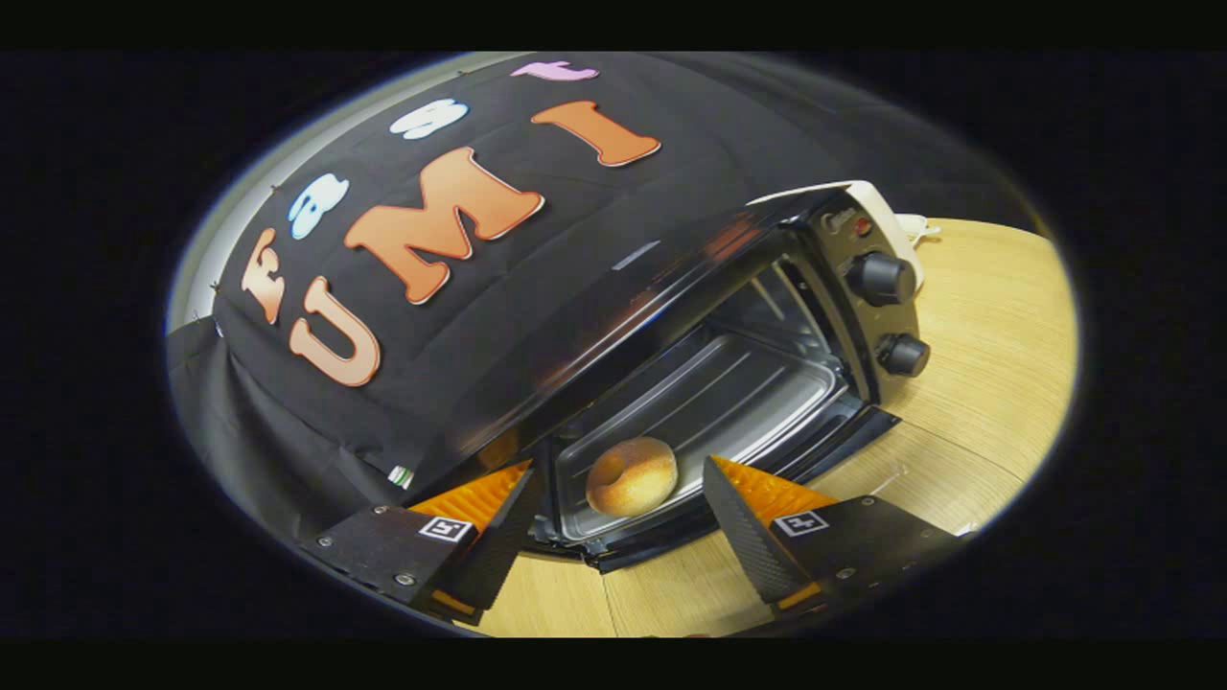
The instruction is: Open the toaster oven, put the food inside, and close the toaster oven door.
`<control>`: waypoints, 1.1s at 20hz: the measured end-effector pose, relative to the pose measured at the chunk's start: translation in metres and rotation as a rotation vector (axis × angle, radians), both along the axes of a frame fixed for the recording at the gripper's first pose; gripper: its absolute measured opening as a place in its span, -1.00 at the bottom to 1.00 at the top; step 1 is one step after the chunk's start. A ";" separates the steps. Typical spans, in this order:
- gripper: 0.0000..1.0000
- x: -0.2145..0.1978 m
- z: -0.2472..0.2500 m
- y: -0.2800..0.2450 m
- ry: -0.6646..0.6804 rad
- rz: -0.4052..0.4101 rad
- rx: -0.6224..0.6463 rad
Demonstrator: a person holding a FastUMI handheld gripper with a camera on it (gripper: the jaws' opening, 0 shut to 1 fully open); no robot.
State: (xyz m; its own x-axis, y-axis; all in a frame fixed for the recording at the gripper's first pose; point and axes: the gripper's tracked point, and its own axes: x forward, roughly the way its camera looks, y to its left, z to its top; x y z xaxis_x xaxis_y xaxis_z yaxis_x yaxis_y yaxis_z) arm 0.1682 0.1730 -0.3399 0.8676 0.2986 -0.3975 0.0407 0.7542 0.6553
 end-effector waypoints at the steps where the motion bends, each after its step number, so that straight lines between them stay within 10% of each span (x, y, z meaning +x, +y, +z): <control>1: 0.96 -0.007 0.003 -0.003 -0.007 0.002 -0.002; 10: 0.96 -0.082 0.005 -0.052 -0.013 -0.013 -0.063; 22: 0.97 -0.161 -0.063 -0.096 0.138 0.100 -0.486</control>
